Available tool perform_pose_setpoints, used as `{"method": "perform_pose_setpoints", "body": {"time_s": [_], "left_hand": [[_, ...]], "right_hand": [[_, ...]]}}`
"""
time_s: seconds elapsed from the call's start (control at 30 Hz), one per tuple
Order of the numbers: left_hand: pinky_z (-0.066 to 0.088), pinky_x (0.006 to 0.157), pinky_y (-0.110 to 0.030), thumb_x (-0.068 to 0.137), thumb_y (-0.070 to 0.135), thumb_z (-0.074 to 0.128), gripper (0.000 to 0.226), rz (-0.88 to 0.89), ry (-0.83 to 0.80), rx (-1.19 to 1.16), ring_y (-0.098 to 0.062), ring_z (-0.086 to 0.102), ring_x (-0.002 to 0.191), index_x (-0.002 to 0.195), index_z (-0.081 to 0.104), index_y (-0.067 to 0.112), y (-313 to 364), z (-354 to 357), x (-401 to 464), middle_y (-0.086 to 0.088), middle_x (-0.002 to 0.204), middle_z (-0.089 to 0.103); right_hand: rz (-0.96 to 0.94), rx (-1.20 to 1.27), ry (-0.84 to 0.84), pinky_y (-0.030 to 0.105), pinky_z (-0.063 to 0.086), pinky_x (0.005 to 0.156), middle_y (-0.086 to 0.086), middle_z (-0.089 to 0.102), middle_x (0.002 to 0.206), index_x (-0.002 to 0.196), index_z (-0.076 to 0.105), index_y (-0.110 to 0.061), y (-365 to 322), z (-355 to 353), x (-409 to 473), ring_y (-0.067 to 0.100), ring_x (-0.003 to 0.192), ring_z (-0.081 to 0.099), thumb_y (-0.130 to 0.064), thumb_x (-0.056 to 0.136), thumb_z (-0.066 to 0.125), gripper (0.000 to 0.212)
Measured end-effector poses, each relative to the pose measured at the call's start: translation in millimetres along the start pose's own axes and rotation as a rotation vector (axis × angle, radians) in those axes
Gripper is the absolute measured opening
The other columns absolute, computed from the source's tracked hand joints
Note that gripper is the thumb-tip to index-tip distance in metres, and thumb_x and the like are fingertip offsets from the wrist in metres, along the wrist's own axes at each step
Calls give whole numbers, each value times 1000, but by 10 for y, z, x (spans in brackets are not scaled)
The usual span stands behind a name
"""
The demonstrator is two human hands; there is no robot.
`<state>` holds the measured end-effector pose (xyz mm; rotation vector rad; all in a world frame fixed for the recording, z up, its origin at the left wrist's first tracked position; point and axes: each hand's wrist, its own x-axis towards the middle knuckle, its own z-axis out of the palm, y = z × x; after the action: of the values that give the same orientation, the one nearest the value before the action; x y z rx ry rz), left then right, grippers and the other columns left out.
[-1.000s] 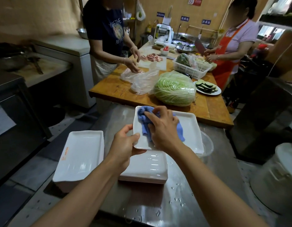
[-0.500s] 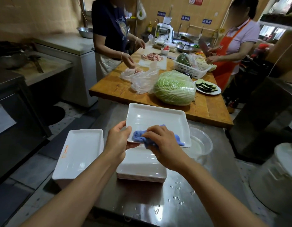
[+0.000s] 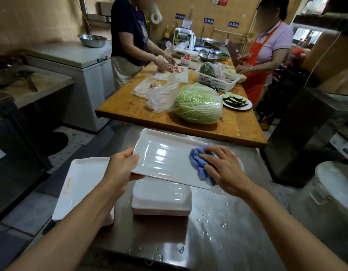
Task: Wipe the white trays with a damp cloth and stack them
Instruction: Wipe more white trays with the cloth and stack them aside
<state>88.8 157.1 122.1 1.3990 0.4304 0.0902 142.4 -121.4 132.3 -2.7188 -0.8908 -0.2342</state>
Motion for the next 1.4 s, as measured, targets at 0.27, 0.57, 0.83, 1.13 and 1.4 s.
{"method": "perform_pose_setpoints", "body": {"time_s": [0.27, 0.57, 0.83, 1.13, 1.4], "left_hand": [[53, 55, -31, 94, 2, 43, 31, -24, 57, -66, -23, 62, 86, 117, 60, 14, 30, 25, 25, -8, 101, 66], [53, 59, -33, 96, -1, 41, 29, -140, 78, -124, -24, 62, 89, 119, 57, 7, 43, 138, 52, -12, 108, 62], [46, 89, -43, 99, 39, 36, 32, 1, 4, 570, -30, 60, 100, 109, 57, 16, 6, 212, 3, -12, 111, 62], [39, 86, -33, 77, 42, 72, 43, 826, -52, 1258, -23, 59, 96, 114, 57, 25, 58, 734, -292, 3, 104, 67], [48, 59, -30, 66, 27, 73, 15, 606, 2, 775, -18, 63, 67, 77, 63, 24, 124, 710, -301, 4, 69, 67]], "right_hand": [[-29, 87, 69, 18, 21, 94, 2, 55, 121, 108, 68, -14, -214, 74, -90, 21, 112, 40, -26, 94, 41, 33], [-99, -22, 339, 38, 42, 93, 12, 63, 108, 100, 67, -5, -243, 118, -219, 22, 107, 45, -10, 82, 67, 19], [-105, 30, 246, 37, 49, 71, 16, 58, 91, 87, 61, 3, -367, -145, -109, 31, 84, 55, 9, 64, 77, 29], [-113, 105, 160, 20, 35, 63, 8, 52, 101, 98, 57, -5, -545, -388, 49, 12, 83, 40, -7, 82, 68, 19], [-53, 346, 336, 21, 42, 93, 9, 51, 123, 126, 54, -7, -479, -347, 95, 18, 111, 49, 3, 84, 59, 44]]}}
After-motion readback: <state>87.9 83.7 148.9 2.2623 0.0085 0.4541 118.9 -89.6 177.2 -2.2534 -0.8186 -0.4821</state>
